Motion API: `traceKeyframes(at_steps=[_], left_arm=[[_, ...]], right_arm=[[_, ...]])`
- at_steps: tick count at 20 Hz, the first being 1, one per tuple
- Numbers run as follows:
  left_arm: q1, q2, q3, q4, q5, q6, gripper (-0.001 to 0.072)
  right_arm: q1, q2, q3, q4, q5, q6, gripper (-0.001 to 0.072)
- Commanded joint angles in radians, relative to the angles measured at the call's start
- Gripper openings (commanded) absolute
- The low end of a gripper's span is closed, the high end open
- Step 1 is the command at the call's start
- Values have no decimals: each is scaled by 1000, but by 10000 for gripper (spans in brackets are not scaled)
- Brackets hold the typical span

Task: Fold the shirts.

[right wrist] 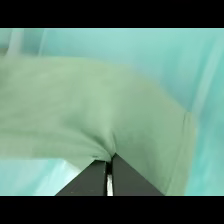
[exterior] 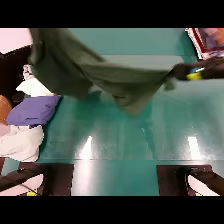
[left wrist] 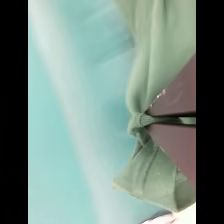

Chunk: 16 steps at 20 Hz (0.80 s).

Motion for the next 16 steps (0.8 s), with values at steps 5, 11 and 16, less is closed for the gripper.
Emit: traceKeyframes(at_steps=[5,11,16], left_arm=[[0,330,15,-66,8,-2,26],[1,351,-6,-100,-10,-18,25],[1,183,-262,-24,-105,-16,26]], right_arm=[[-93,223,341,-118,156,-26,20],[-93,115,609,-235,380,-25,20],[-93,-153,574,-236,533,-16,20]])
